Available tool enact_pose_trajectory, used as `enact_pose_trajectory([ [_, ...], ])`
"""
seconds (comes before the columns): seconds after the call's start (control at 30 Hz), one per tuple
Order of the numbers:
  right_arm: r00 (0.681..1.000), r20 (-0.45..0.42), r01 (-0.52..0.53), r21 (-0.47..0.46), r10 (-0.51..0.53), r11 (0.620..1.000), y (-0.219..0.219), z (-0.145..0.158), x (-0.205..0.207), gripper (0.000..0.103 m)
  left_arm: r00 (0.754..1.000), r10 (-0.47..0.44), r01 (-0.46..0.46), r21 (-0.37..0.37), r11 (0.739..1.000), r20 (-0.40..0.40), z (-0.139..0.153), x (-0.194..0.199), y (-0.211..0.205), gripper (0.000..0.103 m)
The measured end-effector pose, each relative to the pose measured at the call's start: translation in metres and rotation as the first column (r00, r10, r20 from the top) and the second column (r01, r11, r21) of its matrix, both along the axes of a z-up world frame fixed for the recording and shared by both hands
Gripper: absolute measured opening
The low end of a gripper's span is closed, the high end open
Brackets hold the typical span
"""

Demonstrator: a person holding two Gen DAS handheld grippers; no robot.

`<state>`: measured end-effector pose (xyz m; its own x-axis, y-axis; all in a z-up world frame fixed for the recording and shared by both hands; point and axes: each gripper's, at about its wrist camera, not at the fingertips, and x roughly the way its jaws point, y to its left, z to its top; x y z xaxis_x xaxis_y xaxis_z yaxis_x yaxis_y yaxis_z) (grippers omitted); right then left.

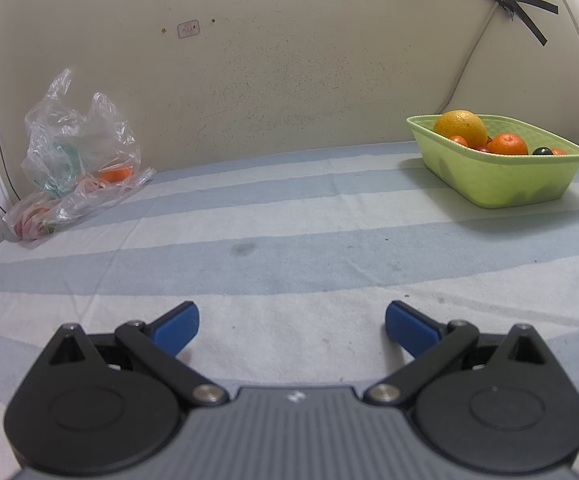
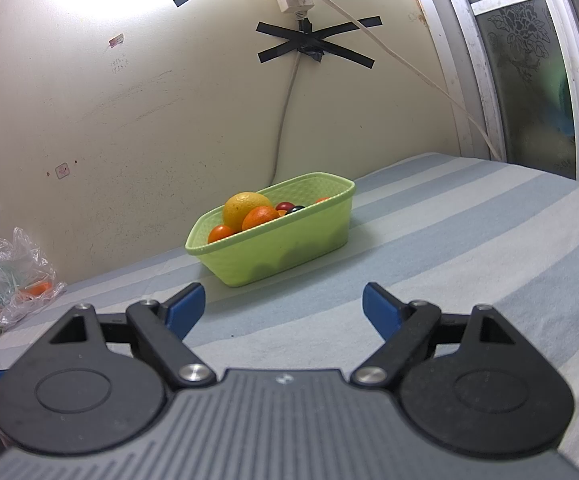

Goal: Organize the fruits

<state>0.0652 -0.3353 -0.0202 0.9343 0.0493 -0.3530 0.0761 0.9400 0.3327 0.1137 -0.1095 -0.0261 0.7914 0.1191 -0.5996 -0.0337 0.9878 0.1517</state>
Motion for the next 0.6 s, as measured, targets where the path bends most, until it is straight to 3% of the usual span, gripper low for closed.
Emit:
enact_pose_trajectory([
  [0.6,1.0,0.006,-0.019,-0.01,0.019,1.0,0.001,0.0013,0.0016,0.088,1.0,-0.001,0.001,-0.004,1.0,-0.002,0.0002,0.0003,-0.0001,0.103],
])
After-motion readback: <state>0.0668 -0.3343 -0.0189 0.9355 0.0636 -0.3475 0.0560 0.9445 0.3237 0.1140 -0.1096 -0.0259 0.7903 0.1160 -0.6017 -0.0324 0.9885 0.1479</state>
